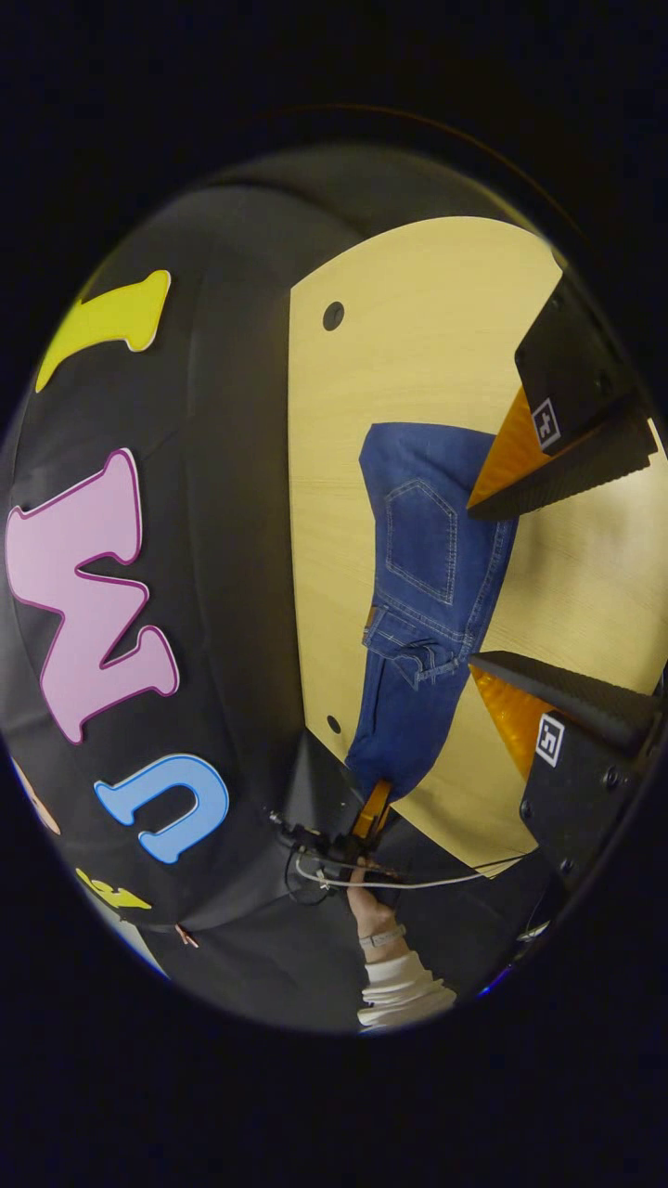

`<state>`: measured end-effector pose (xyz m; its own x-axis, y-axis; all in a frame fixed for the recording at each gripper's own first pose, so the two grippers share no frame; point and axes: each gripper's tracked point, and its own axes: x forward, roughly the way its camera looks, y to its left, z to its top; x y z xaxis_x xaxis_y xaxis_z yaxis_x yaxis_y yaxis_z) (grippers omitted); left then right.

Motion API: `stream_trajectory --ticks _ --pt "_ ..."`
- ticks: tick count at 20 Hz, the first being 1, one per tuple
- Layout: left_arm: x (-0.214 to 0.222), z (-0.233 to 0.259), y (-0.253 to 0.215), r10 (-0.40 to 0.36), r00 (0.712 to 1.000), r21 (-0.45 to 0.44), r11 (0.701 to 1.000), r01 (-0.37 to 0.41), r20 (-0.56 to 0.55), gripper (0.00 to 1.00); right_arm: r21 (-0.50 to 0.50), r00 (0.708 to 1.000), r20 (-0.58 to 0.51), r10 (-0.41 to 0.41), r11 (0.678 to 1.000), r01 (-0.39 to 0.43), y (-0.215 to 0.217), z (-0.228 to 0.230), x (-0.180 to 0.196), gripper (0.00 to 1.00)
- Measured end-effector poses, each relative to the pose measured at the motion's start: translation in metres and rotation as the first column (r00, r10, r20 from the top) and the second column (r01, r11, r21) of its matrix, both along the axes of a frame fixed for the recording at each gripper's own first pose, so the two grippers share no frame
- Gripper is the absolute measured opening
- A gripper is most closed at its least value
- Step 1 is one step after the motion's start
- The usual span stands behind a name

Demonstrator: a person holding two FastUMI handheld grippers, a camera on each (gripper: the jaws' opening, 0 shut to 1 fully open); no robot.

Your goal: Grasp the waist and the cuffs of the jeans and fold them to make the two legs overlap; first hold the waist and fold one-third of the jeans toward the cuffs, then hold the cuffs and fold the remaining one-third in the same direction to finish folding.

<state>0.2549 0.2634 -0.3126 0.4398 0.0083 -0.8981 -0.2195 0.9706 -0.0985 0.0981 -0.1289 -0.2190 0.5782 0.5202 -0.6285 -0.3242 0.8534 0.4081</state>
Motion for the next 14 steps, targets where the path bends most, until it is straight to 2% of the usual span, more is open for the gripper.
stream_trajectory --ticks 4,7,11,12,14 --pt "0.013 0.047 -0.081 -0.183 0.980 0.012 0.983 0.182 0.084 0.08 0.037 1.000 0.014 -0.012 0.999 0.012 -0.003 0.011 0.004 0.87" --pt "0.031 0.067 -0.168 -0.307 0.938 0.009 0.951 0.310 0.158 0.08 0.041 1.000 0.021 -0.006 0.999 0.005 -0.012 0.015 0.005 0.87" --pt "0.045 0.071 -0.284 -0.463 0.858 -0.004 0.880 0.475 0.221 0.08 0.029 0.999 0.047 -0.005 1.000 0.003 -0.038 0.022 0.004 0.87" --pt "0.045 0.059 -0.312 -0.503 0.837 -0.011 0.856 0.517 0.217 0.08 0.027 0.999 0.050 -0.008 1.000 0.007 -0.047 0.023 0.002 0.87" --pt "0.038 0.016 -0.347 -0.556 0.815 -0.046 0.821 0.569 0.160 0.08 0.028 0.998 0.055 -0.020 0.999 0.019 -0.064 0.022 0.001 0.87"
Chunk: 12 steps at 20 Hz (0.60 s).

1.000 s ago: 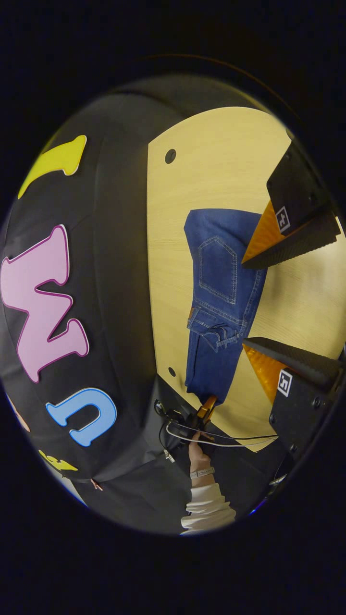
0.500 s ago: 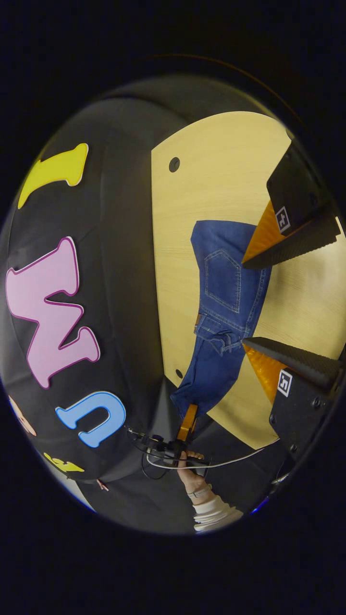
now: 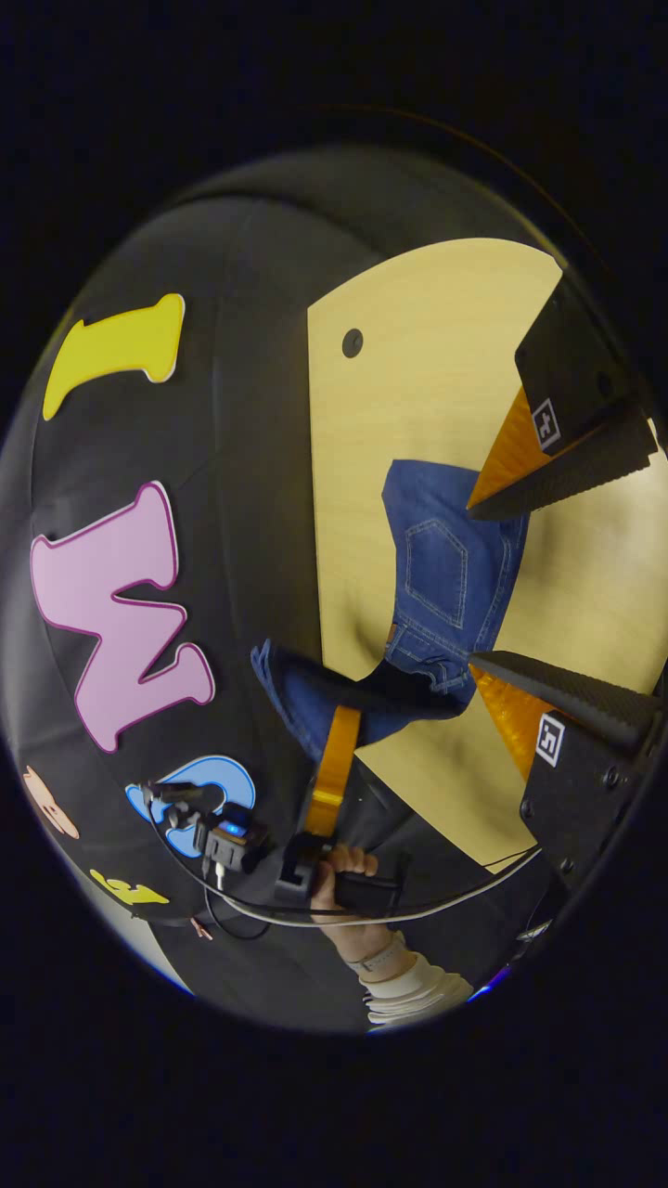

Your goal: Grasp the waist and the cuffs of the jeans and fold them to make the two legs overlap; first hold the waist and fold one-third of the jeans toward the cuffs, then hold the cuffs and fold the remaining one-third in the same direction to finish folding.

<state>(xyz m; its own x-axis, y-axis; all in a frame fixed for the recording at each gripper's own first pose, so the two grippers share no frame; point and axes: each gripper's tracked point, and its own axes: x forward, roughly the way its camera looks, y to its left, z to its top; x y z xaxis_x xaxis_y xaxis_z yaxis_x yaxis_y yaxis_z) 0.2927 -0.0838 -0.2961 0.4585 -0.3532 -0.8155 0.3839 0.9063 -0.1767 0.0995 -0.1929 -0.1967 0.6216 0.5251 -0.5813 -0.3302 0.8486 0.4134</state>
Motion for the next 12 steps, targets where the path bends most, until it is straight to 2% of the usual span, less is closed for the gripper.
stream_trajectory --ticks 2,5,8,10,12 --pt "-0.003 -0.036 -0.013 -0.046 0.997 0.050 0.998 0.049 -0.054 0.08 -0.013 1.000 -0.009 -0.020 1.000 0.020 -0.020 -0.007 -0.003 0.87" --pt "0.003 -0.080 -0.018 -0.093 0.994 0.177 0.979 0.103 -0.066 0.08 -0.016 1.000 0.000 -0.018 1.000 0.018 -0.043 -0.010 -0.011 0.87" --pt "0.006 -0.103 -0.032 -0.024 0.997 0.226 0.973 0.040 -0.074 0.10 -0.062 0.999 0.024 0.027 0.998 -0.025 -0.066 -0.020 -0.015 0.87" --pt "-0.002 -0.122 -0.036 0.011 0.994 0.224 0.974 0.013 -0.105 0.16 -0.059 0.999 0.025 0.046 0.997 -0.044 -0.073 -0.022 -0.016 0.87" --pt "-0.009 -0.135 -0.037 0.027 0.995 0.235 0.972 -0.003 -0.101 0.38 -0.042 0.998 0.026 0.054 0.998 -0.053 -0.075 -0.020 -0.016 0.87"
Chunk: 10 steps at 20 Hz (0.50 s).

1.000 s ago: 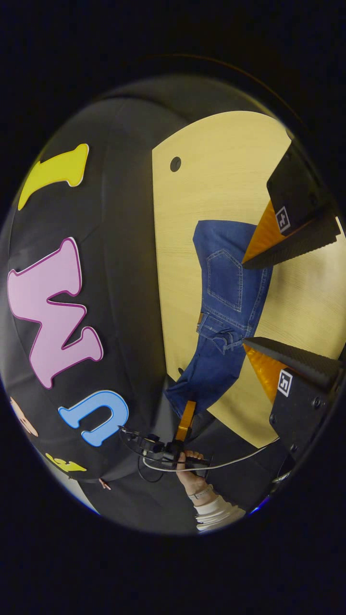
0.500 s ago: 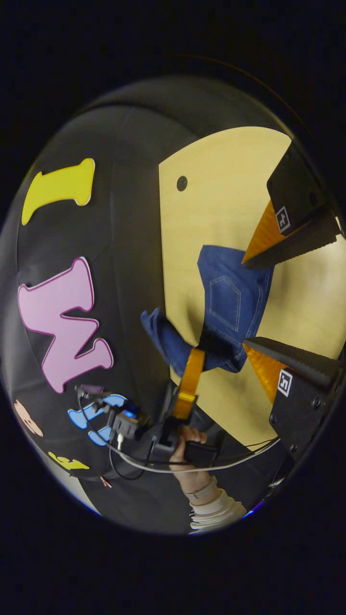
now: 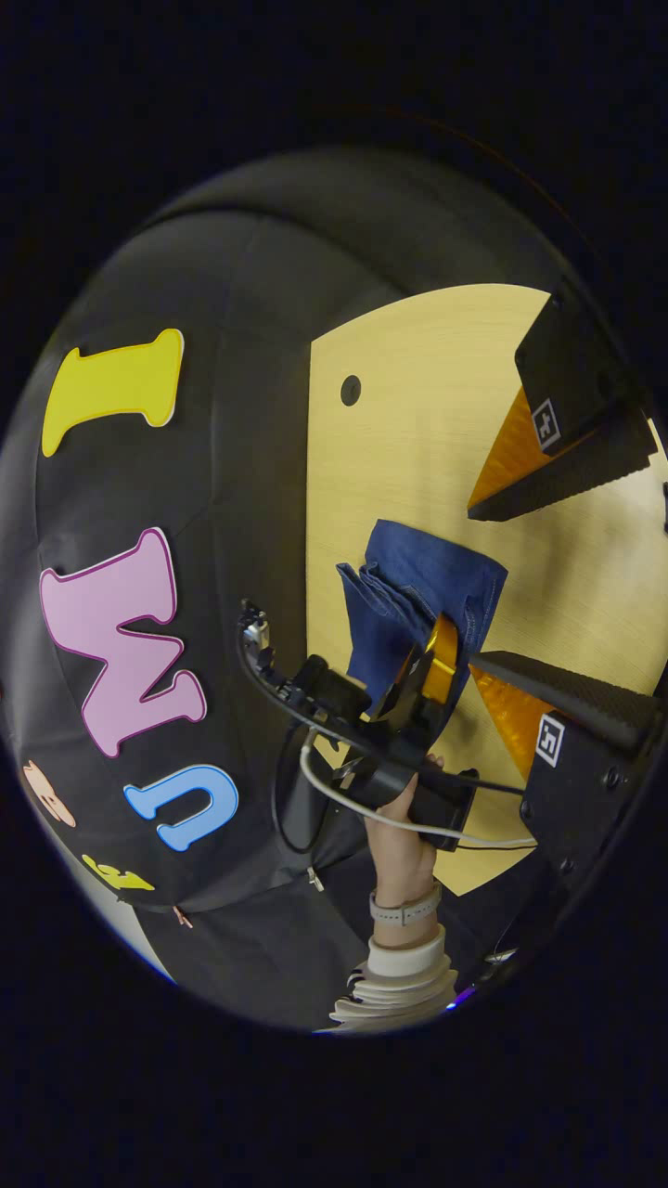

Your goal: Grasp the waist and the cuffs of the jeans and fold them to make the two legs overlap; first hold the waist and fold one-third of the jeans toward the cuffs, then hold the cuffs and fold the remaining one-third in the same direction to finish folding.

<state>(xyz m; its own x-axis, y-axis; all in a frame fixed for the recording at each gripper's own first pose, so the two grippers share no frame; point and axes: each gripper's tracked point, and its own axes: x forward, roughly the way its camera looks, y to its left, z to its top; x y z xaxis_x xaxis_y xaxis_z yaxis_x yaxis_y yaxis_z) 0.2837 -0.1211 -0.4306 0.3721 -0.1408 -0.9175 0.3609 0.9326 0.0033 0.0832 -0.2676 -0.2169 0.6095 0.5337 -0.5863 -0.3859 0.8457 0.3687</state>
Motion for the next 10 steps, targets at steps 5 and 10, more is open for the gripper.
stream_trajectory --ticks 5,10 --pt "-0.002 0.053 -0.007 0.131 0.972 -0.075 0.990 -0.118 0.197 0.73 -0.024 0.994 0.093 -0.059 0.998 0.061 -0.002 0.021 0.003 0.87" --pt "-0.062 0.170 -0.004 0.175 0.857 -0.147 0.982 -0.117 0.484 0.77 0.009 0.966 0.197 -0.165 0.986 0.166 0.007 0.075 -0.022 0.94"
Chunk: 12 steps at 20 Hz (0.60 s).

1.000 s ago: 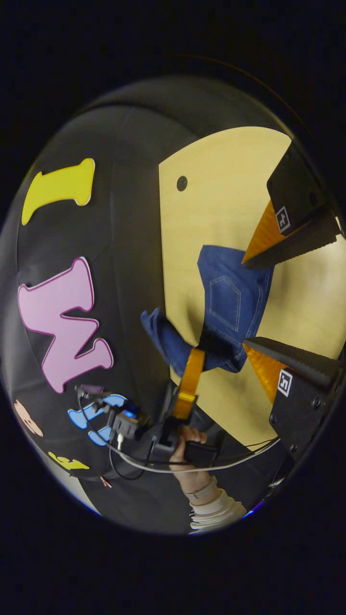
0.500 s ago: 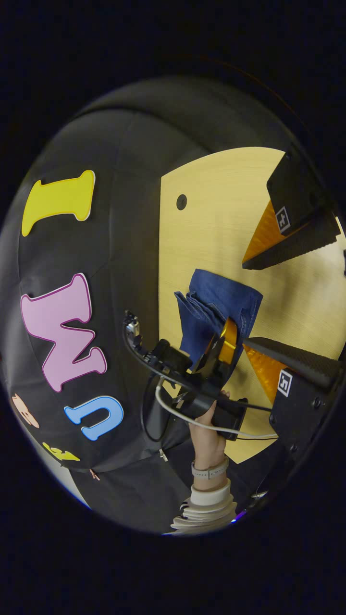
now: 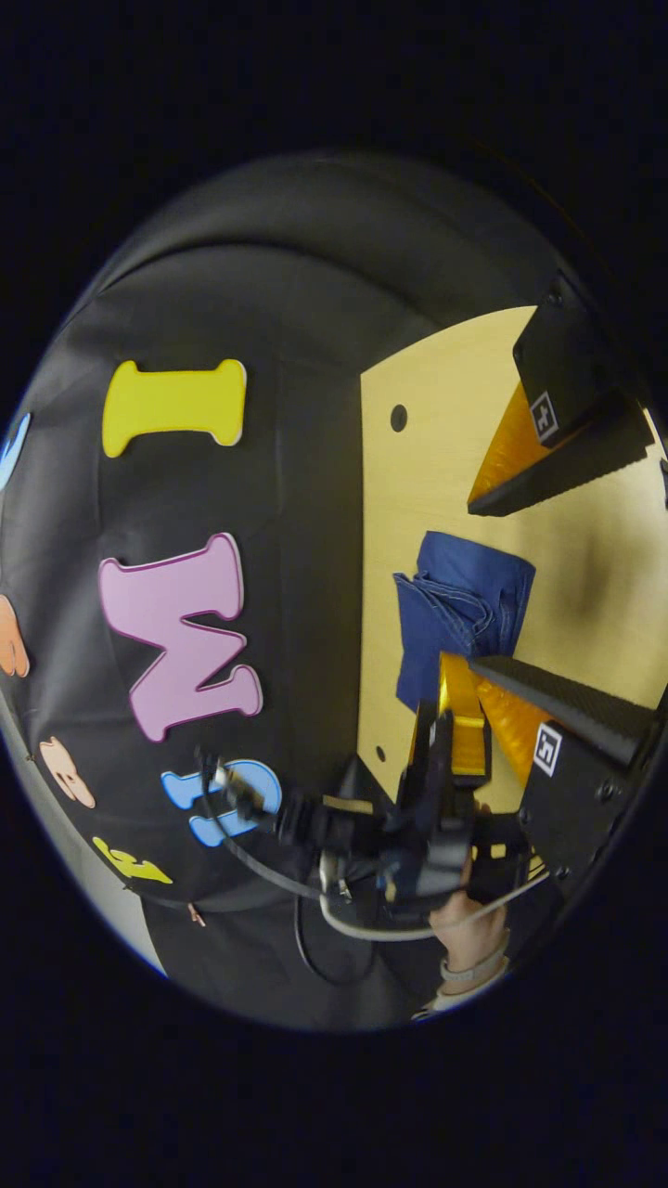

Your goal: Grasp the waist and the cuffs of the jeans and fold them to make the two legs overlap; first hold the waist and fold one-third of the jeans toward the cuffs, then hold the cuffs and fold the remaining one-third in the same direction to finish folding.

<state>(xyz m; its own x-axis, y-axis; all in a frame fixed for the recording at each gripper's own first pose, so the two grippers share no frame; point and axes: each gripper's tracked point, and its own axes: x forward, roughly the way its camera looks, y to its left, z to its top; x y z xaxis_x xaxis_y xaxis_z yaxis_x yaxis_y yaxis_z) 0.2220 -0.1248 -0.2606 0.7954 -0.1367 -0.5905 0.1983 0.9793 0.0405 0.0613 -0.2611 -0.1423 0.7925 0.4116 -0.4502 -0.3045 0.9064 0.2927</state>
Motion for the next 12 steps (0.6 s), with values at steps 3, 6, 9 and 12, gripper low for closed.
stream_trajectory --ticks 3,6,9,12 --pt "-0.067 0.055 0.011 0.020 0.989 0.005 1.000 -0.021 0.149 0.82 0.002 0.994 0.088 -0.069 0.998 0.069 0.001 0.047 -0.026 0.98" --pt "-0.147 0.098 0.026 0.068 0.967 0.001 0.998 -0.070 0.244 0.81 -0.006 0.976 0.189 -0.112 0.993 0.115 0.003 0.100 -0.060 0.98" --pt "-0.207 0.131 0.031 0.114 0.939 -0.039 0.994 -0.107 0.324 0.81 -0.066 0.951 0.281 -0.126 0.986 0.151 -0.001 0.140 -0.093 0.98" --pt "-0.245 0.155 0.032 0.140 0.911 -0.065 0.990 -0.124 0.388 0.81 -0.057 0.943 0.319 -0.098 0.991 0.122 0.015 0.169 -0.130 0.98"
